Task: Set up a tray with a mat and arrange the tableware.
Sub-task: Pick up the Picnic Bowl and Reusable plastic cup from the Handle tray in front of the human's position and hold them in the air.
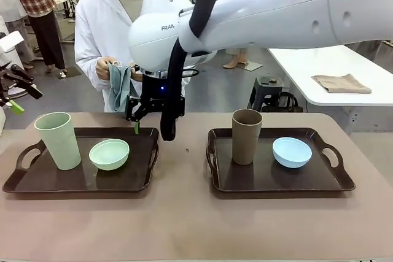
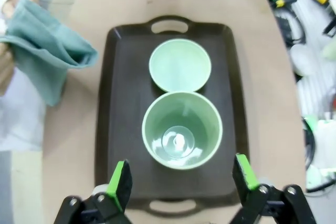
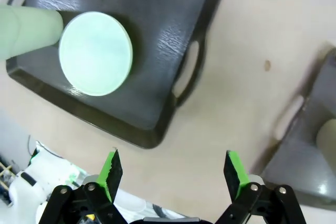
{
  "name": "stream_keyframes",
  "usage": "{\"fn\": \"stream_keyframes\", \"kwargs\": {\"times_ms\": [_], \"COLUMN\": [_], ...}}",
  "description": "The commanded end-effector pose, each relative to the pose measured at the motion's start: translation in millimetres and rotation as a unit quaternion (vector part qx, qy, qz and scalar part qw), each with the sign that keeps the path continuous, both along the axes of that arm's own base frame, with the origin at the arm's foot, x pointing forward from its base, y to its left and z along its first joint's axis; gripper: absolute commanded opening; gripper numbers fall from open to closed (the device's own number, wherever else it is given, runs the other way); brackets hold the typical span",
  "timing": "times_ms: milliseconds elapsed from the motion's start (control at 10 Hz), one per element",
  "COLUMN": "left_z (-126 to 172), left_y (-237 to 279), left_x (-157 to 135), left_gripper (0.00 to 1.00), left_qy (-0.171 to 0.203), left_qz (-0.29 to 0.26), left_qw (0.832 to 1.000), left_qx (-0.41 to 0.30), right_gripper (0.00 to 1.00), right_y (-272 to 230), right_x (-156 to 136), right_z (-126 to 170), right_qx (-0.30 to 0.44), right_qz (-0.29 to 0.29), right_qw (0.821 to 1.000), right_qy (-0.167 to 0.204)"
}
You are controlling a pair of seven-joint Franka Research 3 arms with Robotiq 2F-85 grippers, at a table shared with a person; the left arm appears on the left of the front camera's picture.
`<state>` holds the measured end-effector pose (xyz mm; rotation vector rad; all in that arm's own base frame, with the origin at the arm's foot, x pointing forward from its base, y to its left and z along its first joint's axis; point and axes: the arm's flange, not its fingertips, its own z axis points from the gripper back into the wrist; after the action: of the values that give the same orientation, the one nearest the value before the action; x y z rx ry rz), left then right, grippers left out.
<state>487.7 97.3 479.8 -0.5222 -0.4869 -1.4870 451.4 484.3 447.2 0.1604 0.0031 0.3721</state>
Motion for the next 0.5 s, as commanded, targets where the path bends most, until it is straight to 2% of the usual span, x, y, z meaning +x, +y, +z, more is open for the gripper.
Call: {"fn": "stream_keyframes", "kwargs": {"times_ms": [0, 400], "left_z": [-6, -35], "left_y": [18, 54], "left_x": [8, -9], "left_gripper": [1.0, 1.0], "left_qy": [0.003, 0.003], "left_qz": [-0.003, 0.002], "left_qw": [1.0, 0.998], "left_qx": [-0.03, -0.057], "right_gripper": [1.0, 1.0], "right_y": [17, 58], "right_x": [10, 16], "right_z": [-4, -28], "right_qx": [0.003, -0.012], "right_qz": [-0.011, -0.007], "right_qw": [1.0, 1.0], "right_qy": [0.001, -0.003]}}
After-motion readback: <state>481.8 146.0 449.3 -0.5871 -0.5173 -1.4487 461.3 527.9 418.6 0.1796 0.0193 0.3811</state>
